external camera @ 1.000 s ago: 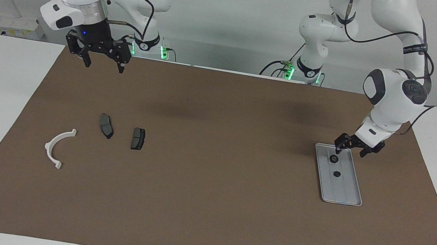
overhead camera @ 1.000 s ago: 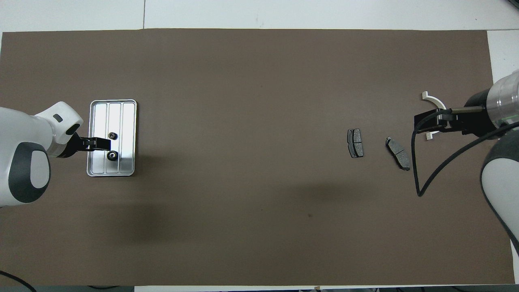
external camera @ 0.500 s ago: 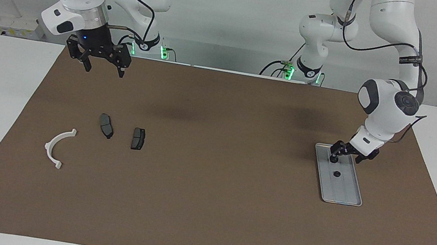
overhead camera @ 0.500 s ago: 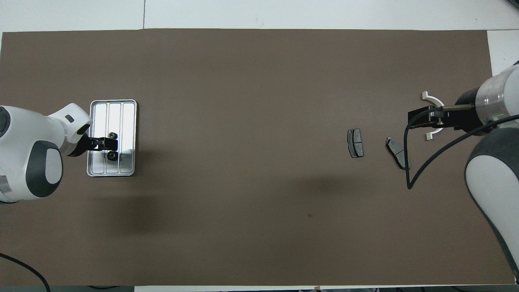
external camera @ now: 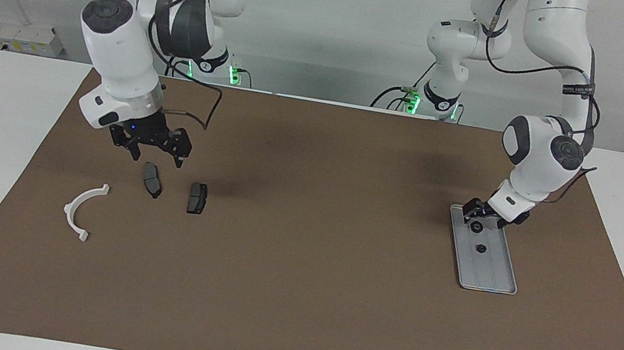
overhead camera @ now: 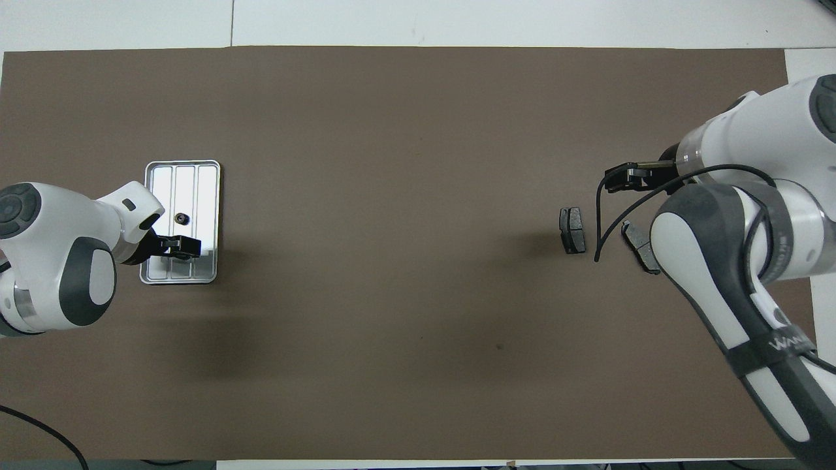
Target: Place bearing gear from tray to pile
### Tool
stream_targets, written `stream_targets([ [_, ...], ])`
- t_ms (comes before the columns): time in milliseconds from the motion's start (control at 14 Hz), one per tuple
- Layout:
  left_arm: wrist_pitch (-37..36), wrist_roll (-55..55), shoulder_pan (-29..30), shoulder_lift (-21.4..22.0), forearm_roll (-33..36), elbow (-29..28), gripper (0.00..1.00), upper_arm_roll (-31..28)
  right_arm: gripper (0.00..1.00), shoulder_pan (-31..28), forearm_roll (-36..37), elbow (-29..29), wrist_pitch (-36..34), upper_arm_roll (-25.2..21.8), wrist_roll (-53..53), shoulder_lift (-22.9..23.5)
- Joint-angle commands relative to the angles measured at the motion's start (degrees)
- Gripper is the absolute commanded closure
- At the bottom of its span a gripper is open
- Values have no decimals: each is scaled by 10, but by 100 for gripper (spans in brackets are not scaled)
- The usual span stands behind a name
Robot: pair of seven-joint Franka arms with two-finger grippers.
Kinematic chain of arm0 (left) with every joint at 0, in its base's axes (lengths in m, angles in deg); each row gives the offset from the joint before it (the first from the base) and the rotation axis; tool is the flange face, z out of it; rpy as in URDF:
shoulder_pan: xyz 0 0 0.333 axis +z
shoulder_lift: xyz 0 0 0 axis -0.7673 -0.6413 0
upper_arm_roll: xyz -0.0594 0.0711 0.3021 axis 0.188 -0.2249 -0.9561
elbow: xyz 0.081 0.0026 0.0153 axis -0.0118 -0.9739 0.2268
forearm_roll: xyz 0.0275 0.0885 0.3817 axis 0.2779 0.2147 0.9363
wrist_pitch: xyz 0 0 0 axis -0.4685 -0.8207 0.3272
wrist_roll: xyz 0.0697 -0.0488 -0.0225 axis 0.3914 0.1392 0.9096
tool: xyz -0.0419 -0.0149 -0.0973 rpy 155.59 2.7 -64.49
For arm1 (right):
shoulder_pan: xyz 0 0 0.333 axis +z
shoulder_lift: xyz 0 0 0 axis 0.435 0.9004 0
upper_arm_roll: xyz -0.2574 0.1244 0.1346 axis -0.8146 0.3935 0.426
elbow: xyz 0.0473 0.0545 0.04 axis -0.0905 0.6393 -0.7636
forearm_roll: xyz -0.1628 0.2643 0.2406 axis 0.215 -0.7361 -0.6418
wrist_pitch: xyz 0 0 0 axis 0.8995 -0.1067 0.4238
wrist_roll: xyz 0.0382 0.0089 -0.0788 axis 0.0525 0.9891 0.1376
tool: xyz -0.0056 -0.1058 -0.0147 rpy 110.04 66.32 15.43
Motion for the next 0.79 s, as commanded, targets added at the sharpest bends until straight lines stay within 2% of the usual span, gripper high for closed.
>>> stream_targets([
  [0, 18, -2, -5, 18, -3, -27, 5, -3, 0, -5, -6, -4, 49, 2, -7, 43],
  [143, 21, -2, -5, 18, -3, -27, 6, -3, 0, -5, -6, -4, 73, 2, -7, 64],
  [714, 49, 0, -16, 9, -3, -27, 8, -3, 0, 0, -6, -4, 82, 2, -8, 66],
])
